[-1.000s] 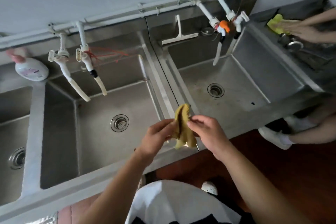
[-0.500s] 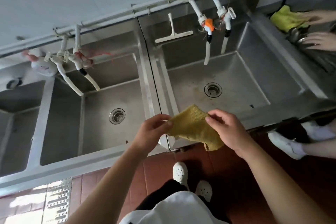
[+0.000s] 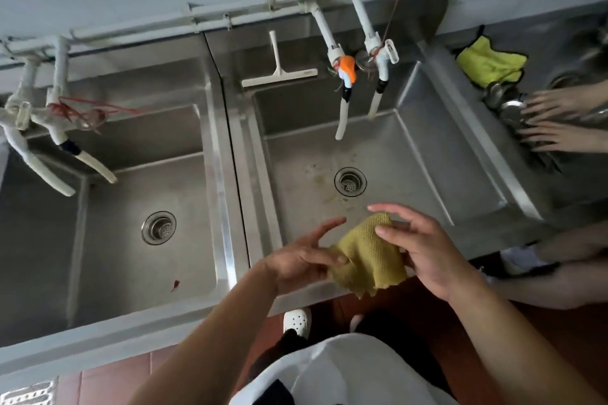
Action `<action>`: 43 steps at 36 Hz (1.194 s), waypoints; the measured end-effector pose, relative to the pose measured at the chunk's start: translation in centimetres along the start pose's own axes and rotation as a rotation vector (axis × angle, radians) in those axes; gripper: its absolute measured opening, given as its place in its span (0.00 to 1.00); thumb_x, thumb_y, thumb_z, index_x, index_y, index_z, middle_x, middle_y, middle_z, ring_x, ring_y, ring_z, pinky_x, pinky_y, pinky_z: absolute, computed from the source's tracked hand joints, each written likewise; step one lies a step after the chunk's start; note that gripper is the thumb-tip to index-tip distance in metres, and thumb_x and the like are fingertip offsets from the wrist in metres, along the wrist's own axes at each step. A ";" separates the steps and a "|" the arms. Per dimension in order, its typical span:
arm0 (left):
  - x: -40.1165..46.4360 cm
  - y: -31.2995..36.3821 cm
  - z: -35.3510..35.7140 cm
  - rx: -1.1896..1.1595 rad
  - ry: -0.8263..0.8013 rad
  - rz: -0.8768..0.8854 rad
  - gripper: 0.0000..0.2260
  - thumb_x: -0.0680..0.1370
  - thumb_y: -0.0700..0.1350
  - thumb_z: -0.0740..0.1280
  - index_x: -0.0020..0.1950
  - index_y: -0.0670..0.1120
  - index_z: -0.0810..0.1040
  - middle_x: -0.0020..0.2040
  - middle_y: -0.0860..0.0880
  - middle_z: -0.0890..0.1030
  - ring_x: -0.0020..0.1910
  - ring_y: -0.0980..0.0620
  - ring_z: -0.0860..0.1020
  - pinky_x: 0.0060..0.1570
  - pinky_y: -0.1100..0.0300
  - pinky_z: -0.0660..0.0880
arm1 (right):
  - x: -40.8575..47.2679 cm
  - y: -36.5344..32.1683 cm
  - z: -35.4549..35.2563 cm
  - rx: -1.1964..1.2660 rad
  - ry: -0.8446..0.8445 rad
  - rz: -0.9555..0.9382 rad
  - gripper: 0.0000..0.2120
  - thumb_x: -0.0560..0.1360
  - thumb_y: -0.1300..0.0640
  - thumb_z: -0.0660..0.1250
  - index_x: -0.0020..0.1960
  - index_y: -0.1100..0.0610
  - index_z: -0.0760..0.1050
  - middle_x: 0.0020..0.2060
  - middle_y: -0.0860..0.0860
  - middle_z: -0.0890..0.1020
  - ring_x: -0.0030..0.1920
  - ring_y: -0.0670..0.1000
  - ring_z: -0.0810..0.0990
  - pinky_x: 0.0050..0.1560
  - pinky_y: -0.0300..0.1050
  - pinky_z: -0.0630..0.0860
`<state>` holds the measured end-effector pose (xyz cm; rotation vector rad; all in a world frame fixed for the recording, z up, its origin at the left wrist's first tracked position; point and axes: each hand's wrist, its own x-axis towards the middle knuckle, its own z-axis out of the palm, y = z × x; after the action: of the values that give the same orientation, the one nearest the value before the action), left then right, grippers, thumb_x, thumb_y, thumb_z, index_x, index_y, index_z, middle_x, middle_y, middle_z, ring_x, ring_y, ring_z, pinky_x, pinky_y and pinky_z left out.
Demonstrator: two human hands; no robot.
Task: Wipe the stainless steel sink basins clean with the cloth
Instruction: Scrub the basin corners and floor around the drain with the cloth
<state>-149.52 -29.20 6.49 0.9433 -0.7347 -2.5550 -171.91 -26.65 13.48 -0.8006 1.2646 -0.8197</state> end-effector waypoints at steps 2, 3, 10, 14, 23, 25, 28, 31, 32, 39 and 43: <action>1.6 0.0 0.4 -0.067 0.062 0.038 0.32 0.74 0.34 0.71 0.75 0.51 0.68 0.62 0.39 0.76 0.59 0.41 0.76 0.62 0.48 0.72 | 1.0 -0.6 -1.8 -0.013 -0.019 0.012 0.17 0.75 0.65 0.69 0.59 0.47 0.82 0.46 0.55 0.85 0.46 0.51 0.84 0.45 0.41 0.80; 2.4 -0.1 0.4 -0.102 0.107 0.071 0.31 0.72 0.36 0.72 0.74 0.48 0.69 0.62 0.41 0.75 0.60 0.40 0.74 0.64 0.46 0.69 | 1.7 -0.7 -2.9 -0.032 -0.035 0.025 0.18 0.74 0.66 0.70 0.59 0.47 0.81 0.48 0.56 0.86 0.48 0.51 0.84 0.46 0.42 0.80; 7.6 -0.2 2.0 -0.144 0.627 0.209 0.21 0.74 0.36 0.73 0.64 0.52 0.78 0.49 0.44 0.81 0.48 0.46 0.80 0.59 0.47 0.78 | 8.3 1.8 -9.3 -0.379 -0.129 0.088 0.21 0.69 0.73 0.73 0.53 0.51 0.78 0.50 0.54 0.86 0.48 0.50 0.85 0.49 0.45 0.82; 10.1 -0.6 5.0 0.163 0.785 0.202 0.19 0.74 0.33 0.71 0.58 0.53 0.82 0.45 0.45 0.77 0.45 0.48 0.79 0.57 0.46 0.80 | 11.3 2.9 -12.0 -0.724 -0.205 0.036 0.21 0.68 0.68 0.75 0.51 0.45 0.77 0.46 0.45 0.84 0.48 0.47 0.83 0.50 0.45 0.81; 13.5 -1.4 7.0 1.045 1.210 -0.028 0.11 0.72 0.52 0.74 0.54 0.56 0.84 0.57 0.52 0.73 0.60 0.49 0.69 0.61 0.58 0.68 | 15.8 2.7 -14.0 -1.079 -0.210 -0.195 0.10 0.70 0.59 0.75 0.51 0.52 0.85 0.44 0.48 0.69 0.48 0.50 0.70 0.46 0.41 0.66; 13.9 -1.4 6.9 1.136 1.298 0.051 0.09 0.73 0.54 0.74 0.51 0.55 0.85 0.65 0.52 0.71 0.69 0.48 0.62 0.69 0.51 0.62 | 16.5 2.5 -13.6 -1.033 -0.150 -0.208 0.12 0.71 0.58 0.75 0.54 0.51 0.84 0.45 0.49 0.71 0.45 0.50 0.73 0.44 0.41 0.67; 14.3 -1.1 7.0 1.136 1.313 0.258 0.09 0.73 0.49 0.75 0.52 0.50 0.85 0.63 0.51 0.79 0.63 0.48 0.74 0.63 0.50 0.72 | 16.9 2.7 -12.7 -0.805 0.011 -0.181 0.16 0.73 0.57 0.74 0.59 0.48 0.79 0.45 0.50 0.75 0.44 0.53 0.79 0.42 0.41 0.73; 14.7 -1.1 7.3 1.092 1.328 0.329 0.11 0.74 0.46 0.73 0.57 0.50 0.84 0.54 0.55 0.83 0.48 0.53 0.81 0.46 0.56 0.79 | 16.6 3.4 -11.2 -0.162 0.189 0.231 0.16 0.75 0.51 0.73 0.60 0.51 0.73 0.47 0.56 0.83 0.44 0.57 0.85 0.44 0.53 0.83; 14.9 -1.3 7.2 1.097 1.329 0.326 0.12 0.75 0.46 0.73 0.58 0.51 0.84 0.53 0.56 0.83 0.47 0.53 0.81 0.46 0.57 0.79 | 16.7 3.9 -10.8 0.035 0.155 0.444 0.18 0.75 0.47 0.72 0.59 0.54 0.74 0.49 0.57 0.85 0.46 0.57 0.86 0.46 0.56 0.83; 15.2 -3.7 5.1 1.275 1.129 0.305 0.12 0.73 0.44 0.72 0.55 0.52 0.85 0.50 0.52 0.84 0.46 0.47 0.83 0.43 0.55 0.80 | 18.3 7.6 -7.9 0.394 -0.025 0.943 0.21 0.77 0.46 0.68 0.61 0.62 0.74 0.44 0.59 0.82 0.44 0.56 0.83 0.45 0.55 0.79; 15.2 -4.6 1.8 1.254 1.050 0.235 0.14 0.74 0.45 0.70 0.59 0.54 0.83 0.54 0.54 0.83 0.52 0.48 0.81 0.48 0.56 0.79 | 21.6 9.5 -5.6 0.189 0.080 0.926 0.19 0.81 0.55 0.64 0.69 0.63 0.71 0.47 0.62 0.79 0.46 0.60 0.78 0.47 0.59 0.77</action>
<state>-162.32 -31.73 -2.67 2.0357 -1.8314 -0.8439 -174.22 -41.13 -5.78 0.0185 1.4090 -0.2029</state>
